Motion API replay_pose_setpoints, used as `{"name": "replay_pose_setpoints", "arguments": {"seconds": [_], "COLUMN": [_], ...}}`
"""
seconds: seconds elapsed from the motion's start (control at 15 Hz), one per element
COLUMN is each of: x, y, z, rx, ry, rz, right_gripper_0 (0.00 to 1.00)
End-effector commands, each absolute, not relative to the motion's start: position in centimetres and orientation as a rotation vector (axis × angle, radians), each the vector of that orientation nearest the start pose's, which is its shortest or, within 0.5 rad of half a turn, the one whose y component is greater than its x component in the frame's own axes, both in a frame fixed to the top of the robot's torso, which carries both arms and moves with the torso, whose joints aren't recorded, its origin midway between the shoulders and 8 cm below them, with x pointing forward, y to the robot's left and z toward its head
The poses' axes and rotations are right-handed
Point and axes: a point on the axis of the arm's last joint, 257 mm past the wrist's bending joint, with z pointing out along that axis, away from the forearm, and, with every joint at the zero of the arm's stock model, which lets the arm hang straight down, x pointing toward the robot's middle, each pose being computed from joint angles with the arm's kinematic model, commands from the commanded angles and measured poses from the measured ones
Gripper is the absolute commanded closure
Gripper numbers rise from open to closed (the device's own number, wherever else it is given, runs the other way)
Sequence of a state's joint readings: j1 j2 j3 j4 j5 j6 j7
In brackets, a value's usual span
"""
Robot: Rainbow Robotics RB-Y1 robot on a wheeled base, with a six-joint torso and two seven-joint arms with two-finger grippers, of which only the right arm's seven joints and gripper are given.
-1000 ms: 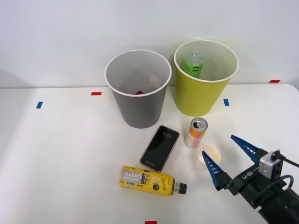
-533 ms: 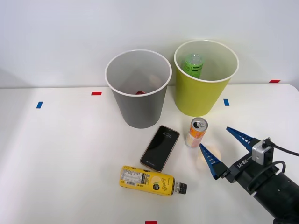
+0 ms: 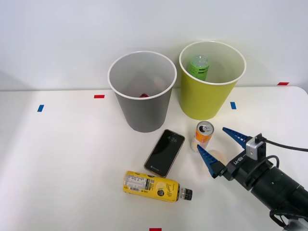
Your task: Put cans in the gray bin, plastic bottles in the light green bin
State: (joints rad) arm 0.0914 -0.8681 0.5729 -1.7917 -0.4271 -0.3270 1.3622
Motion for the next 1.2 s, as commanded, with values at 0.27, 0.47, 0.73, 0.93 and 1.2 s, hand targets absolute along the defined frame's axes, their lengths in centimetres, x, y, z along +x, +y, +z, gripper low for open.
{"name": "replay_pose_setpoints", "arguments": {"seconds": [0.27,0.47,0.73,0.93,1.2], "x": [44.1,44.6,45.1,45.5,45.5], "y": [-16.3,-15.5,-14.8,-14.6,-14.2], "z": [-22.2,-22.5,-22.8,-22.8,-22.7], "rx": [-0.548,-0.561,-0.564,-0.567,-0.558], "ry": [1.541,1.566,1.589,1.600,1.597], "rz": [0.432,0.438,0.445,0.440,0.450], "right_gripper_0": [0.00,0.00,0.00,0.00,0.00]}}
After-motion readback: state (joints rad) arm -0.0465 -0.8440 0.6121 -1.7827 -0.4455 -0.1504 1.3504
